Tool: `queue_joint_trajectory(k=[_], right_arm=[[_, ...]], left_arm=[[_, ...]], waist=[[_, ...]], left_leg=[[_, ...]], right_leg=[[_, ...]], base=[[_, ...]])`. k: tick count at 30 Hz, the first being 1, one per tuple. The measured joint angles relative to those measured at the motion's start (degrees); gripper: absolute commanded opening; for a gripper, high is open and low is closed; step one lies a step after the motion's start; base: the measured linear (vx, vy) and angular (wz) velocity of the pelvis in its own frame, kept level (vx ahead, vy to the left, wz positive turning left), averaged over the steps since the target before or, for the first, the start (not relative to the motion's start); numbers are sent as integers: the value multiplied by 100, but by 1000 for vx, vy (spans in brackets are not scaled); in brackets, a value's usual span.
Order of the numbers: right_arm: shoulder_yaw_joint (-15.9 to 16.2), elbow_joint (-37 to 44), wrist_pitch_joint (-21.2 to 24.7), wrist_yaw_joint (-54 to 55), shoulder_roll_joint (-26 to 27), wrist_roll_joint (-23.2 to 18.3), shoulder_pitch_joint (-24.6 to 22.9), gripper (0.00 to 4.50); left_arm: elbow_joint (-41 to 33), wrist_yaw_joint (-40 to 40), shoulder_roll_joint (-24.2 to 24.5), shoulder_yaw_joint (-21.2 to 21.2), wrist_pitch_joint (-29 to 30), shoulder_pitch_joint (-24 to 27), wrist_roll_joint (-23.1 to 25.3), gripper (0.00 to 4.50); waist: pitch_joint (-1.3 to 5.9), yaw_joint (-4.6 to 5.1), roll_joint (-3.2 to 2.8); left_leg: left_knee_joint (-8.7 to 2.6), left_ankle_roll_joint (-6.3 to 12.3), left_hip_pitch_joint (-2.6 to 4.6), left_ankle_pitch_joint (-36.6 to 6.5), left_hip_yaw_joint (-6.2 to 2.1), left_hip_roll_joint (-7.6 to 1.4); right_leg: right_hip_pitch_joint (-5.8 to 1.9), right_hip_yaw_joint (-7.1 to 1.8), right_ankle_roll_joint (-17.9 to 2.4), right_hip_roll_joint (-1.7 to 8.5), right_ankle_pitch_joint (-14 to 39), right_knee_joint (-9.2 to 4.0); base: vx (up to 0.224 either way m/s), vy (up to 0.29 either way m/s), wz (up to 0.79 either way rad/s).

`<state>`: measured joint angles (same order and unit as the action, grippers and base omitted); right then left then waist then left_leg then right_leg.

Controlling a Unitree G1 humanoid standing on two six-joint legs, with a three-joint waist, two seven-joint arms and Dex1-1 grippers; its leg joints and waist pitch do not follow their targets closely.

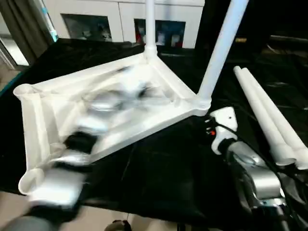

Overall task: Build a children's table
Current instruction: Insert table leg to table base

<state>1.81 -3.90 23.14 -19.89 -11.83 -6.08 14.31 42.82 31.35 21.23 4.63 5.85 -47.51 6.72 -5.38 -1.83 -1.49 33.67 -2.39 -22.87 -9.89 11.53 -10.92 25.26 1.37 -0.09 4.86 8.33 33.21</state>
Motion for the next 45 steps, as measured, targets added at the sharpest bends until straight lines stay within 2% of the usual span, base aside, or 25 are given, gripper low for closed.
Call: queue_joint_trajectory(k=[3, 5, 7, 11, 14, 20, 26, 31, 38, 41, 45], right_arm=[[126, -259, 45, -70, 29, 5, 261, 386], [197, -429, 33, -86, 32, 23, 432, 386], [206, -698, -9, -107, -5, 84, 531, 386], [257, -1248, -152, -158, 12, 203, 805, 386], [262, -1663, -272, -166, 28, 230, 1134, 386], [280, -2404, -600, -177, 102, 319, 1636, 386], [309, -2907, -841, -183, 108, 399, 1920, 386], [301, -3242, -1021, -198, 90, 403, 2025, 386], [250, -3510, -1209, -287, 10, 459, 2149, 386], [248, -3526, -1252, -291, 0, 461, 2149, 386], [178, -3558, -1268, -292, -89, 473, 2155, 386]], left_arm=[[-413, -91, 616, -93, 455, 240, 214, 176], [-563, -127, 1142, -128, 796, 345, 430, 185], [-576, -215, 1554, -201, 915, 383, 617, 203], [-307, -209, 1857, -112, 913, 417, 826, 213], [-88, 53, 1821, 137, 894, 514, 867, 213], [-91, 928, 1553, 555, 911, 688, 818, 213], [-465, 1860, 1743, 879, 981, 762, 834, 213], [-1098, 2801, 1691, 924, 1031, 1096, 299, 213], [-1588, 3839, 1297, 1137, 877, 1195, -263, 213], [-1687, 4043, 1027, 1219, 865, 1194, -391, 213], [-1666, 4225, 628, 1385, 868, 1109, -487, 213]], waist=[[-1, -45, 2], [-3, -13, 5], [-3, -42, 5], [-3, -110, 5], [-5, -119, 10], [-7, -110, 12], [-5, -49, 10], [-1, -46, 19], [0, -68, 21], [0, -19, 21], [1, -15, 20]], left_leg=[[3, -1, -9, 0, -1, 2], [9, -1, -12, 1, -4, -2], [9, -4, -8, 0, -8, -2], [16, -21, -6, 13, -6, 2], [32, -30, -6, 20, -6, 3], [42, -51, -4, 35, -17, -9], [36, -67, 8, 45, -27, -15], [38, -66, 5, 45, -22, -12], [50, -54, 5, 53, -22, -14], [60, -54, 11, 54, -20, -15], [72, -54, 21, 55, -21, -16]], right_leg=[[-1, 9, -1, 6, 1, -1], [-2, 18, -1, 6, 0, 2], [-11, 29, -2, 11, 1, 0], [-25, 50, -2, 33, 1, 6], [-27, 51, -2, 39, 0, 27], [-14, 70, -2, 39, 1, 82], [-18, 76, -1, 33, 2, 93], [-20, 75, -5, 37, 4, 90], [-21, 77, -6, 38, 3, 108], [-20, 74, -6, 38, 3, 125], [-23, 73, -6, 38, 3, 144]], base=[[0, 0, 0], [0, 0, 0], [0, 0, 0], [0, 0, 0], [0, 0, 0], [0, 0, 0], [0, 0, 0], [0, 0, 0], [0, 0, 0], [0, 0, 0], [0, 0, 0]])
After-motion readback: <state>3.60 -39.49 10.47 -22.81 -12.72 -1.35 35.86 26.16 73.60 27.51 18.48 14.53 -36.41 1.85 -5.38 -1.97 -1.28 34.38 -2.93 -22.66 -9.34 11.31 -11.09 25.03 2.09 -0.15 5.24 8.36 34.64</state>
